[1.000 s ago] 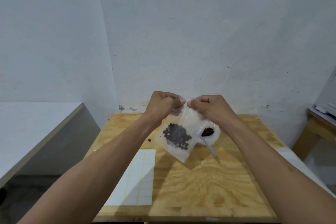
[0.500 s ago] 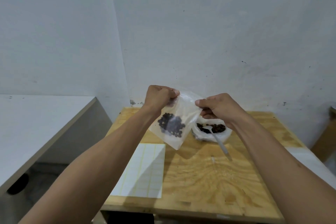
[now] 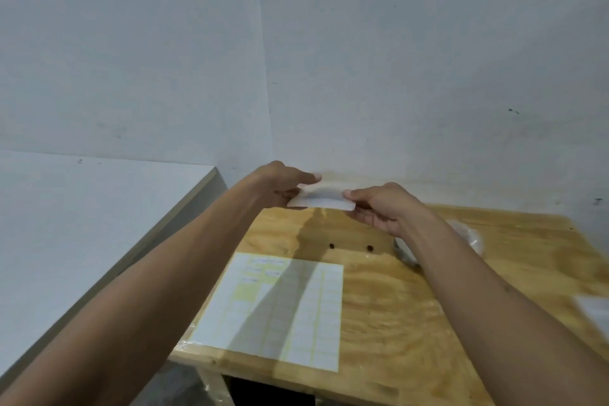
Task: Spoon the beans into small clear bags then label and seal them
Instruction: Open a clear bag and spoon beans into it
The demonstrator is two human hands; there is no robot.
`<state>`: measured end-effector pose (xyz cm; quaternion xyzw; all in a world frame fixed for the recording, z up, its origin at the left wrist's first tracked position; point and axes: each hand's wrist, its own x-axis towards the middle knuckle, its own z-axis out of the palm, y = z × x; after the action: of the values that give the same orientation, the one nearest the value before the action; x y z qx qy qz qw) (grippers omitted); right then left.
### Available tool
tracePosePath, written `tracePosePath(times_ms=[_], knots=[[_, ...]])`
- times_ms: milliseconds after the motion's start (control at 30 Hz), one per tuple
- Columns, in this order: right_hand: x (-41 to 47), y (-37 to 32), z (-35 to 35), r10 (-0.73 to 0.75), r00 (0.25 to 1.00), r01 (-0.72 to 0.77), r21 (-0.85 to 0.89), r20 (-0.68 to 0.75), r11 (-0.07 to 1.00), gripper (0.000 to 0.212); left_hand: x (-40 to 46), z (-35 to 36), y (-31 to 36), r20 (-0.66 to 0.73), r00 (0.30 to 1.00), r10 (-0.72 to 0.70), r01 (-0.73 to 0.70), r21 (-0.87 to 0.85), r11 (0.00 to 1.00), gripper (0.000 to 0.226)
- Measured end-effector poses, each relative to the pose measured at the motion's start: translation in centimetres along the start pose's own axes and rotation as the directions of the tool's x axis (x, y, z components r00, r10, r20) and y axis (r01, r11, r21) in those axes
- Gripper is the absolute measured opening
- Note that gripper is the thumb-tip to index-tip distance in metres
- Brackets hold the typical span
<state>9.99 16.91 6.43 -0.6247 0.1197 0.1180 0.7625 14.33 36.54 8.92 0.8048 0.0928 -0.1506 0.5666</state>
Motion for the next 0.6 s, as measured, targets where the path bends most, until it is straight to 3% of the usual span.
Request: tracePosePath(times_ms=[33, 133, 267, 333, 367, 467, 533, 600], knots=[[0.6, 0.4, 0.6, 0.008, 1.000, -0.009, -0.057, -0.020, 0.998, 0.026, 0.3, -0.5, -0.6, -0.003, 1.000, 0.005, -0.005, 0.050, 0.999, 0.029], [2.5, 2.2, 2.2, -0.039, 0.995, 0.001, -0.380, -0.091, 0.925, 0.016, 1.4, -1.1, -2.9, -0.055, 0.997, 0.055, -0.042, 0.218, 0.975, 0.042], [5.0, 4.8, 3.8, -0.175, 0.980, 0.052, -0.716, -0.099, 0.696, 0.030, 2.8, -0.7, -6.3, -0.084, 0.987, 0.135, -0.112, 0.238, 0.965, 0.025], [5.8, 5.7, 4.3, -0.193, 0.981, 0.081, -0.824, -0.035, 0.560, 0.045, 3.9, -0.4, -7.8, -0.085, 0.975, 0.207, -0.160, 0.383, 0.910, 0.050], [6.2, 6.2, 4.5, -0.193, 0.981, 0.105, -0.885, 0.017, 0.454, 0.051, 4.2, -0.2, -8.4, -0.070, 0.961, 0.268, -0.199, 0.497, 0.845, 0.050], [6.9, 7.6, 4.9, -0.180, 0.974, 0.165, -0.976, 0.138, 0.145, 0.057, 5.4, -0.4, -10.1, 0.032, 0.925, 0.379, -0.279, 0.734, 0.619, 0.033], [7.2, 8.1, 4.9, -0.170, 0.969, 0.191, -0.981, 0.181, 0.043, 0.062, 6.4, -0.9, -11.0, 0.105, 0.909, 0.404, -0.341, 0.744, 0.574, 0.018], [7.5, 8.3, 5.0, -0.166, 0.963, 0.214, -0.977, 0.213, -0.009, 0.063, 7.0, -1.4, -11.5, 0.156, 0.898, 0.411, -0.388, 0.720, 0.576, 0.021]])
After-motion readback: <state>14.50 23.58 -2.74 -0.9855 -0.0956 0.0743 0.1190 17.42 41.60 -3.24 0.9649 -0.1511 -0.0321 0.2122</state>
